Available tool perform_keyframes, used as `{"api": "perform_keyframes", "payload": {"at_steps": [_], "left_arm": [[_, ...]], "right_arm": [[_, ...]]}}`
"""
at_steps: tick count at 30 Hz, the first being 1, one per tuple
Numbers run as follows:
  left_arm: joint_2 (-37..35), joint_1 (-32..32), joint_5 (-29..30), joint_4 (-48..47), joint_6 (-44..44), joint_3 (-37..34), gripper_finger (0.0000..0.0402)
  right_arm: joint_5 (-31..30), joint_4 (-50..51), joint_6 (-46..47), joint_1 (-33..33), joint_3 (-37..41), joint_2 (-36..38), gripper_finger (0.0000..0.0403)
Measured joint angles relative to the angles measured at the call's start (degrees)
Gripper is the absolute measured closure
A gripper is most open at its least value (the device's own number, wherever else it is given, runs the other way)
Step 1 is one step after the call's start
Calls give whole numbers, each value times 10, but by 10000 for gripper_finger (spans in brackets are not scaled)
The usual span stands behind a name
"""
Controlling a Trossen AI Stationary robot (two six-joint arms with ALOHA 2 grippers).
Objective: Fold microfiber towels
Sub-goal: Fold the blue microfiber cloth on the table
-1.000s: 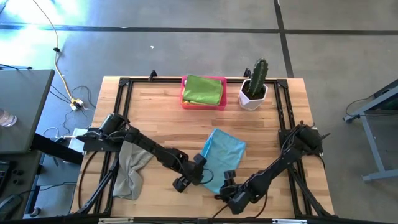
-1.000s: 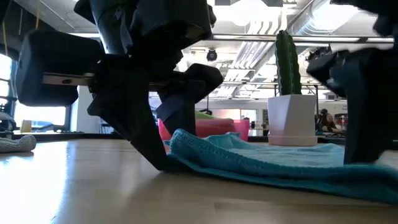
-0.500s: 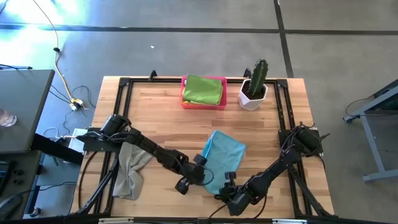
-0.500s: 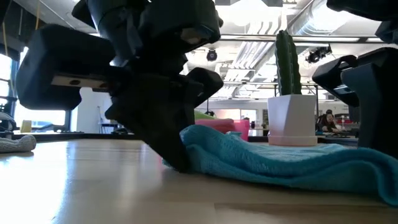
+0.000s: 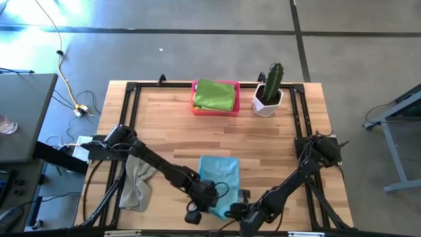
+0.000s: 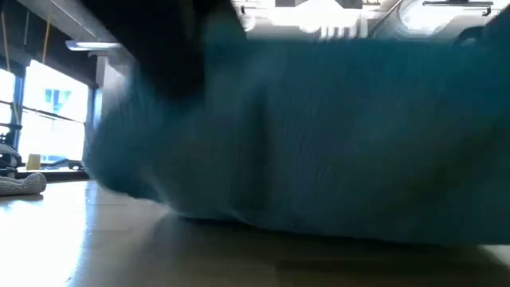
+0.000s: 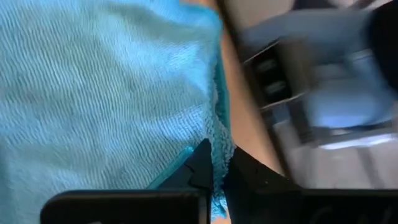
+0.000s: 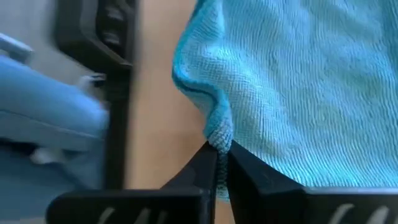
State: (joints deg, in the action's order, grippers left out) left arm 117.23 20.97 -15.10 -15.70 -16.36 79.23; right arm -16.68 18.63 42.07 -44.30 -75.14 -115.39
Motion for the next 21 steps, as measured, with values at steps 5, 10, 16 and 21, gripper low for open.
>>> {"api": "perform_keyframes", "payload": {"at_steps": [5, 10, 16, 21], "left_arm": [[-1, 9, -25, -37, 6, 53, 391], [-2, 11, 67, -132, 30, 78, 391], [-2, 7, 265, -237, 18, 79, 390], [-2, 3, 350, -275, 11, 79, 386]], "right_arm": [[1, 46, 17, 0, -55, 1, 400], [-58, 185, 31, 5, -94, 2, 395], [-115, 288, 31, 40, -96, 2, 394], [-118, 301, 25, 90, -64, 2, 394]]}}
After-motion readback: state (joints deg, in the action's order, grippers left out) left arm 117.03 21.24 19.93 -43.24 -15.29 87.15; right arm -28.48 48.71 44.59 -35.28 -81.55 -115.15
